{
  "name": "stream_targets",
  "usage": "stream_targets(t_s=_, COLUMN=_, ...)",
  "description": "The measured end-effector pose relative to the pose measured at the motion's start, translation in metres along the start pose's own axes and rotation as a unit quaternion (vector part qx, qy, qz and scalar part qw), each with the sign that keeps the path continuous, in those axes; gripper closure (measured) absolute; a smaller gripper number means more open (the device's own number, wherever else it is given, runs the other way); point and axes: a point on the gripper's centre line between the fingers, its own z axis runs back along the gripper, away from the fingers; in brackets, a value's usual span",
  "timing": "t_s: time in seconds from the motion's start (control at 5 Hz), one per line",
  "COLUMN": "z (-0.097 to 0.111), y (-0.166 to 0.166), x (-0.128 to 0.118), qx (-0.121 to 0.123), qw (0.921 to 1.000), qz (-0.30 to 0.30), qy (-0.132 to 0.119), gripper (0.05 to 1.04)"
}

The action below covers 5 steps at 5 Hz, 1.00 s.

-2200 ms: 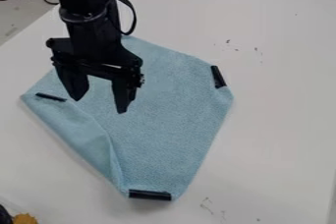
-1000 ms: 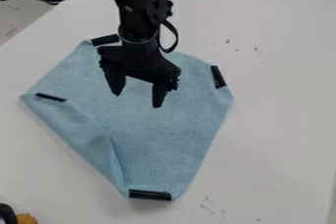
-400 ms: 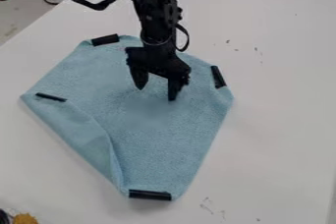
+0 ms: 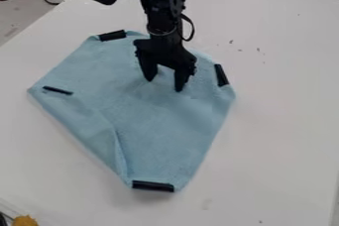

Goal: Move the cloth to the edge of the table

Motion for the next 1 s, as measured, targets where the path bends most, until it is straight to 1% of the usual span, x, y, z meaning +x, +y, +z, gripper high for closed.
stream_targets(t_s=0.2, z=-0.001, y=-0.006, x=0.010, qx=-0.008, qw=0.9999, qz=-0.014, qy=0.001, gripper=0.081)
stream_targets(t_s=0.4, z=-0.004, y=-0.017, x=0.022, qx=-0.020, qw=0.9996, qz=-0.021, qy=0.007, gripper=0.082)
stream_targets(t_s=0.6, z=-0.008, y=-0.027, x=0.035, qx=-0.032, qw=0.9992, qz=-0.026, qy=0.000, gripper=0.082)
stream_targets(t_s=0.8, z=-0.013, y=-0.039, x=0.057, qx=-0.048, qw=0.9981, qz=-0.038, qy=-0.011, gripper=0.082)
stream_targets(t_s=1.0, z=-0.016, y=-0.050, x=0.072, qx=-0.052, qw=0.9972, qz=-0.054, qy=-0.007, gripper=0.082)
